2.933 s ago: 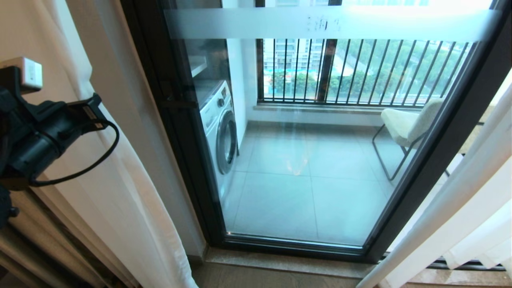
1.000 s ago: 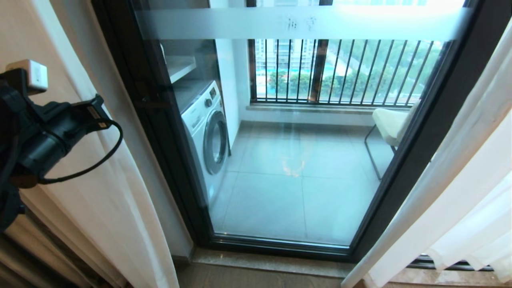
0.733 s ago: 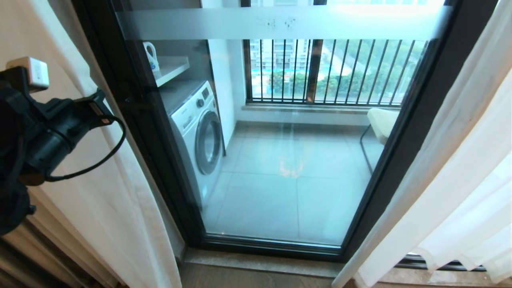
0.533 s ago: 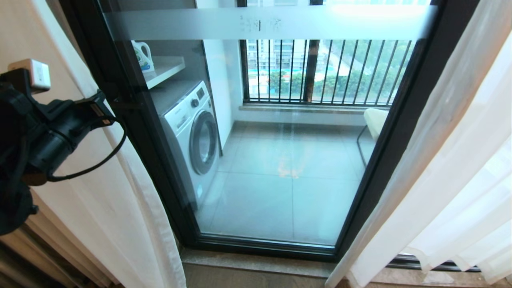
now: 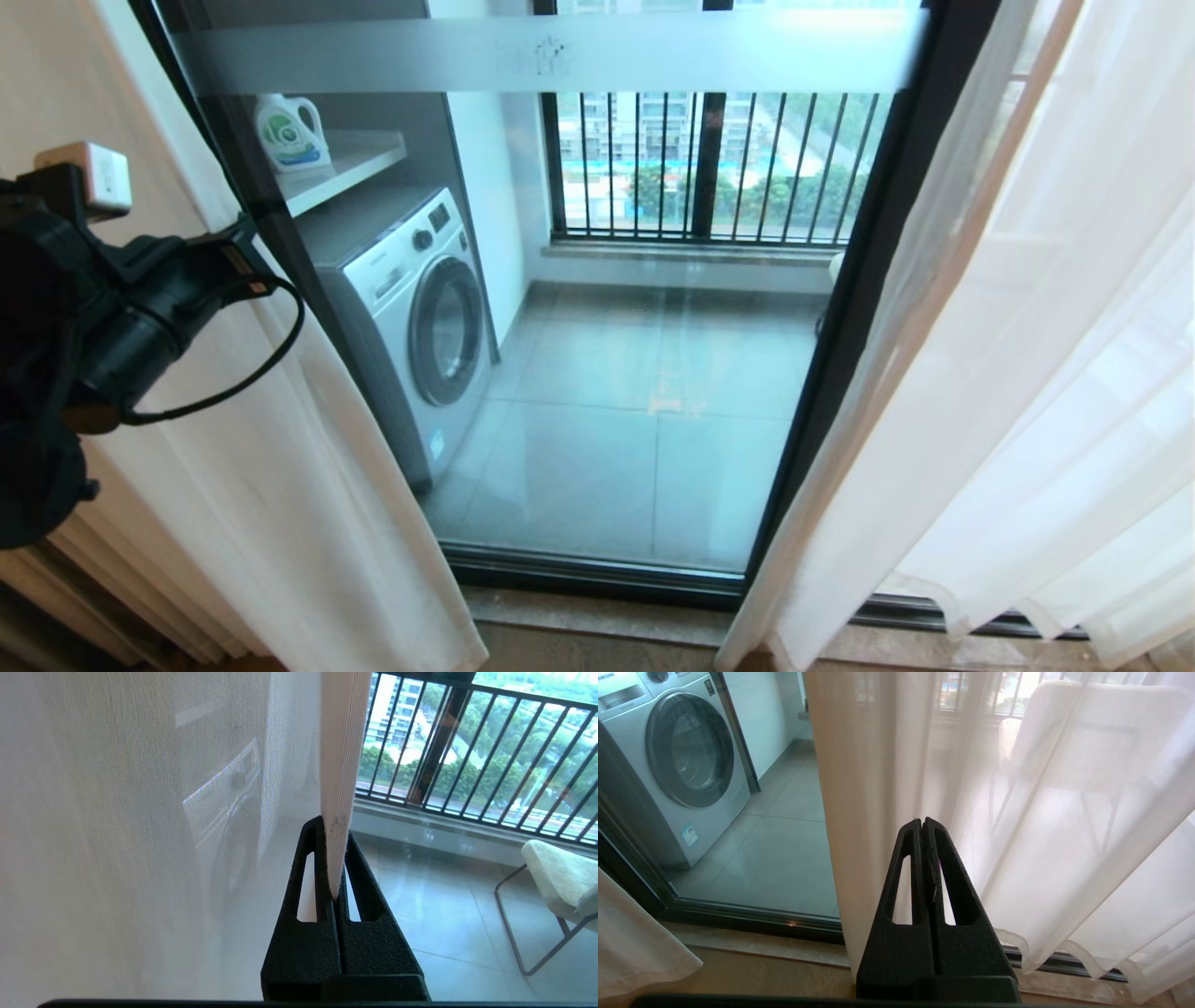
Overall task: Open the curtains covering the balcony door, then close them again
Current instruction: Close the inner curtains on both sides
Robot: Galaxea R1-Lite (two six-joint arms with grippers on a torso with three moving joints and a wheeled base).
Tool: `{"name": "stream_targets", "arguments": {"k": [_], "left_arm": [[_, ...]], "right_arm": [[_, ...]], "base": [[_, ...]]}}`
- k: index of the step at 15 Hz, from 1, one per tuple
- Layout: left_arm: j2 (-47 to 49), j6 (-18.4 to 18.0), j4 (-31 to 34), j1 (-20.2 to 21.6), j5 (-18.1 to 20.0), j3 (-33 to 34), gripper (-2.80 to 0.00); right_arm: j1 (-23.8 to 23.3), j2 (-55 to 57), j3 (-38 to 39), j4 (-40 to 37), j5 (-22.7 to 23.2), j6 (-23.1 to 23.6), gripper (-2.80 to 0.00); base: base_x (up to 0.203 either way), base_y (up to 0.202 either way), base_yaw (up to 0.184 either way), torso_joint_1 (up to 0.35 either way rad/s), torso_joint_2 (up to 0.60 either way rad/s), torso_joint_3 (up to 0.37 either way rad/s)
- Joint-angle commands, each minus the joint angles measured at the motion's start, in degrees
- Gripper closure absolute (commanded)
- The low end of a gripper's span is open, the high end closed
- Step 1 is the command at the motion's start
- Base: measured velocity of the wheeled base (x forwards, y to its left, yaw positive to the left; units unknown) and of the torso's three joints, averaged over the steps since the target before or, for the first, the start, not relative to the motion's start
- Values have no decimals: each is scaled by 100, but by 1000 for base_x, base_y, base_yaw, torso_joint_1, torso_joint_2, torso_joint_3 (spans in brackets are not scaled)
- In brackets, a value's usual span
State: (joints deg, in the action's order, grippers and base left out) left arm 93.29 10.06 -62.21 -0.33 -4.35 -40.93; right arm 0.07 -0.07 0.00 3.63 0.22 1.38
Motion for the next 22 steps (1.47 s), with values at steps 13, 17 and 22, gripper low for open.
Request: {"name": "stream_targets", "arguments": {"k": [13, 17, 22], "left_arm": [[-22, 14, -43, -37, -13, -47, 0], [-22, 5, -36, -37, -13, -38, 0], [-22, 14, -36, -37, -13, -12, 0]], "right_arm": [[1, 7, 0, 6, 4, 3, 0], [1, 7, 0, 6, 4, 3, 0], [1, 7, 0, 6, 4, 3, 0]], "base": [[0, -190, 2, 2, 2, 2], [0, -190, 1, 1, 2, 0], [0, -189, 2, 1, 3, 2]]}}
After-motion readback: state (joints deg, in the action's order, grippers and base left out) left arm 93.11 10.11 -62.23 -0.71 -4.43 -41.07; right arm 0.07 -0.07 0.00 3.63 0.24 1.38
